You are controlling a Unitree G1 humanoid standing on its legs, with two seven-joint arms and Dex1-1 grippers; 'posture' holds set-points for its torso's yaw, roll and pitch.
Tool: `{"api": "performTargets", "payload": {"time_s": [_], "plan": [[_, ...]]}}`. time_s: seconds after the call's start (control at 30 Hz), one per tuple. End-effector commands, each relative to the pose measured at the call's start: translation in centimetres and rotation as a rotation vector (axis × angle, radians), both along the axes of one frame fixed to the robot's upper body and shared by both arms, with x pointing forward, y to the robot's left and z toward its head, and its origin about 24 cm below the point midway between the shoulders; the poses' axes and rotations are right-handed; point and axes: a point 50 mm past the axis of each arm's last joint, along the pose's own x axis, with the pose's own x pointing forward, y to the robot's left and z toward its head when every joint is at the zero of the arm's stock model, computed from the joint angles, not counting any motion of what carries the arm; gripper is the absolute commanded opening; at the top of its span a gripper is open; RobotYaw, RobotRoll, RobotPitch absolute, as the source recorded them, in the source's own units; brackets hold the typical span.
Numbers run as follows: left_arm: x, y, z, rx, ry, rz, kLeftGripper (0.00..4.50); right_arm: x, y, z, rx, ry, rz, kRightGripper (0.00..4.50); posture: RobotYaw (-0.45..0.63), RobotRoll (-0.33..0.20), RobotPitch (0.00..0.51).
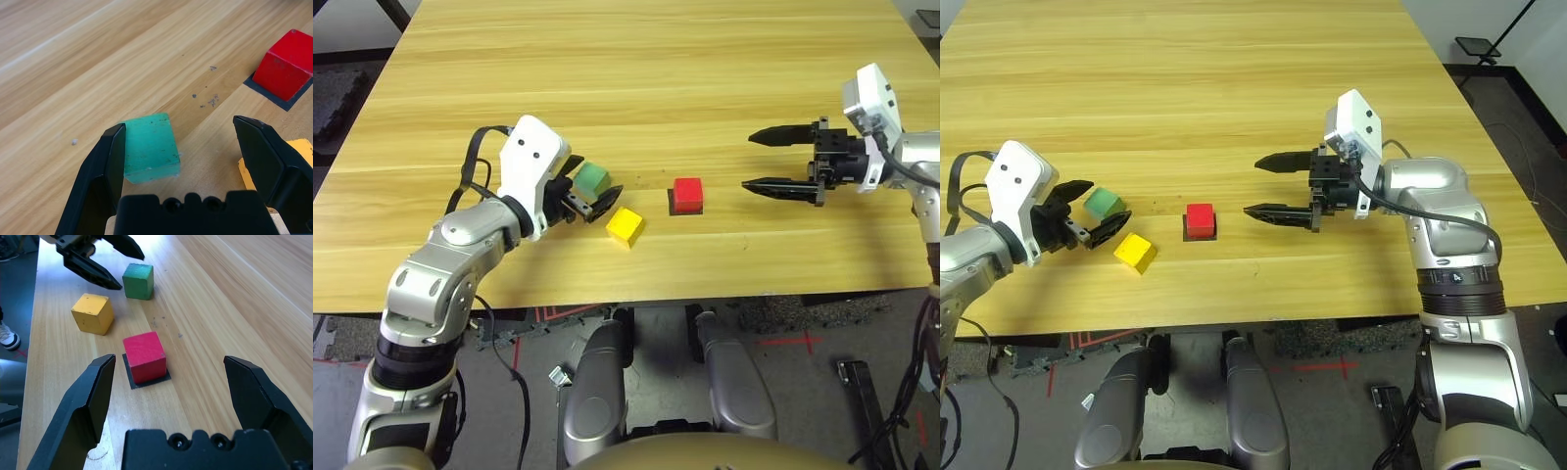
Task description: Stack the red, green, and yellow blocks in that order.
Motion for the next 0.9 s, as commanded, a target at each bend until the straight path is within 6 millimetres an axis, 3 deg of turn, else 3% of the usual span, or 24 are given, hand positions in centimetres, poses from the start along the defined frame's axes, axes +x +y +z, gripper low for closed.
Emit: {"api": "performTargets", "payload": {"time_s": [0.03,0.43,0.9], "plan": [[0.2,-0.1,-0.7,0.003,0.023,0.023,4.5,-0.2,0.2,0.1,-0.011,0.009,0.025,4.47,0.38,0.086,0.294],[0.8,0.7,-0.2,0.035,0.004,0.096,4.5,-0.1,0.6,-0.2,-0.006,0.016,0.041,4.47,0.38,0.09,0.283],[0.7,0.6,-1.7,0.049,0.098,0.108,4.5,0.0,0.9,-0.5,0.003,0.013,0.049,4.47,0.38,0.096,0.284]]}}
